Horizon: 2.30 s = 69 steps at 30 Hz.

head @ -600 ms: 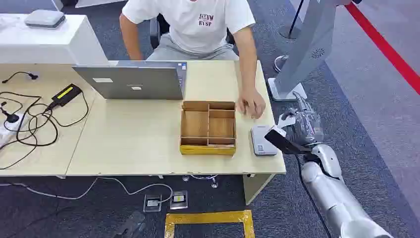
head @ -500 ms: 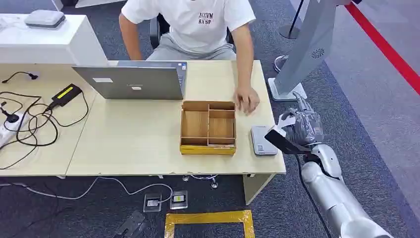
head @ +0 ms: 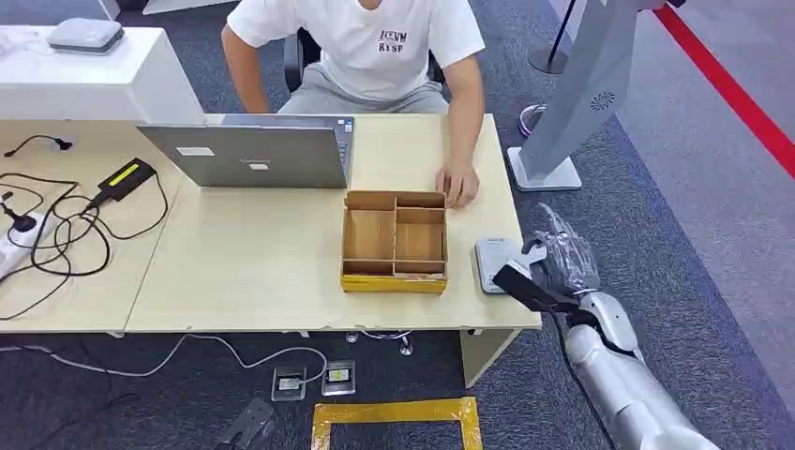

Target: Pass the card to the sensor for recognition and then transmit it.

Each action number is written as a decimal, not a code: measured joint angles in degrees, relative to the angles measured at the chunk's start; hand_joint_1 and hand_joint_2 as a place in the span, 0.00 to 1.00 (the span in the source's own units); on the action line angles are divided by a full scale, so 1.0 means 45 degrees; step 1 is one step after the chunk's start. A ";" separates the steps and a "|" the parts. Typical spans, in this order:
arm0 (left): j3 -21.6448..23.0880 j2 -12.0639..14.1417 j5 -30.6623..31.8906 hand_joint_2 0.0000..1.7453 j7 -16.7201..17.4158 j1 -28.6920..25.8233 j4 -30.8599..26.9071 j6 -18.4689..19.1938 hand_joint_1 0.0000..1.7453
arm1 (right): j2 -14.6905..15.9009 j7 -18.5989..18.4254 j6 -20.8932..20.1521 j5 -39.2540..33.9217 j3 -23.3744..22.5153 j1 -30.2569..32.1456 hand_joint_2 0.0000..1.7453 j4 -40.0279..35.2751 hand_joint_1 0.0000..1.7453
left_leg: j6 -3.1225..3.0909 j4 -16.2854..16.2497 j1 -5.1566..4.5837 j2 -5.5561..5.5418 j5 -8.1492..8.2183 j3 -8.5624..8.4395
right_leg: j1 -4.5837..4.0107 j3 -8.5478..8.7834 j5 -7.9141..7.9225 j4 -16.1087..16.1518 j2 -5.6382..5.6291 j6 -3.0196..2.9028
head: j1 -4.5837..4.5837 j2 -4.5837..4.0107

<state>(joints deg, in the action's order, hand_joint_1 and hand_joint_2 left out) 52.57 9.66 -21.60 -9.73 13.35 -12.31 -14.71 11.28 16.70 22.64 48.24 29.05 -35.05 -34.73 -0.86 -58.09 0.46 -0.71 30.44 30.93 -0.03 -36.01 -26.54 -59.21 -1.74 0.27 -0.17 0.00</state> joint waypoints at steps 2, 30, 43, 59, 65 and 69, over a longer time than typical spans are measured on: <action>0.0000 0.0000 0.0034 0.00 0.0034 0.0010 0.0000 0.0010 0.00 | -0.0039 -0.0078 -0.0010 0.0000 0.0117 0.0304 1.00 0.0194 1.00 | 0.0000 0.0000 0.0000 0.0000 0.0001 0.0002 | 0.0000 0.0000 -0.0001 0.0000 0.0001 0.0000 | 0.0000 0.0000; 0.0087 -0.0092 0.0719 0.00 0.0651 0.0438 0.0000 0.0364 0.00 | -0.0719 -0.0496 -0.0680 -0.0034 0.0792 0.0651 1.00 0.2133 1.00 | 0.0011 0.0002 0.0000 0.0077 0.0012 -0.0142 | -0.0007 0.0112 -0.0001 0.0006 -0.0074 0.0000 | 0.0000 0.0000; 0.0087 -0.0126 0.0860 0.00 0.0651 0.0595 0.0000 0.0355 0.00 | -0.0763 -0.0137 -0.0258 -0.0422 0.0792 0.0210 1.00 0.2288 1.00 | 0.0011 0.0002 0.0000 0.0073 0.0011 -0.0115 | -0.0004 0.0099 -0.0001 0.0001 -0.0066 0.0000 | 0.0000 0.0000; 0.0083 -0.0126 0.0802 0.00 0.0365 0.0487 0.0005 0.0126 0.00 | -0.0297 0.1024 0.0291 -0.1856 0.0190 -0.2329 1.00 0.0505 1.00 | 0.0011 0.0000 -0.0001 0.0056 0.0011 -0.0083 | 0.0001 0.0063 -0.0002 -0.0012 -0.0055 -0.0001 | 0.0000 0.0000; 0.0087 -0.0131 0.0816 0.00 0.0209 0.0491 0.0000 0.0126 0.00 | -0.0272 0.0981 -0.0116 -0.2132 0.0059 -0.2557 1.00 -0.0460 1.00 | 0.0010 0.0000 -0.0003 0.0056 0.0011 -0.0082 | 0.0003 0.0063 -0.0002 -0.0011 -0.0054 -0.0001 | 0.0000 0.0000; 0.0087 -0.0131 0.0903 0.00 0.0131 0.0500 0.0000 0.0146 0.00 | -0.0287 0.0670 -0.0699 -0.2176 0.0053 -0.2698 1.00 -0.1398 1.00 | 0.0010 0.0000 -0.0001 0.0055 0.0011 -0.0081 | 0.0002 0.0064 -0.0002 -0.0013 -0.0053 -0.0001 | 0.0000 0.0000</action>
<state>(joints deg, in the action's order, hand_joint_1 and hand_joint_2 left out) 52.96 9.07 -17.53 -9.14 15.60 -12.31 -14.05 9.99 19.71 19.50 38.45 29.29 -47.19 -41.02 -0.81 -58.09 0.46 -0.46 30.49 30.56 -0.02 -35.73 -26.55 -59.27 -1.98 0.27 -0.17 0.00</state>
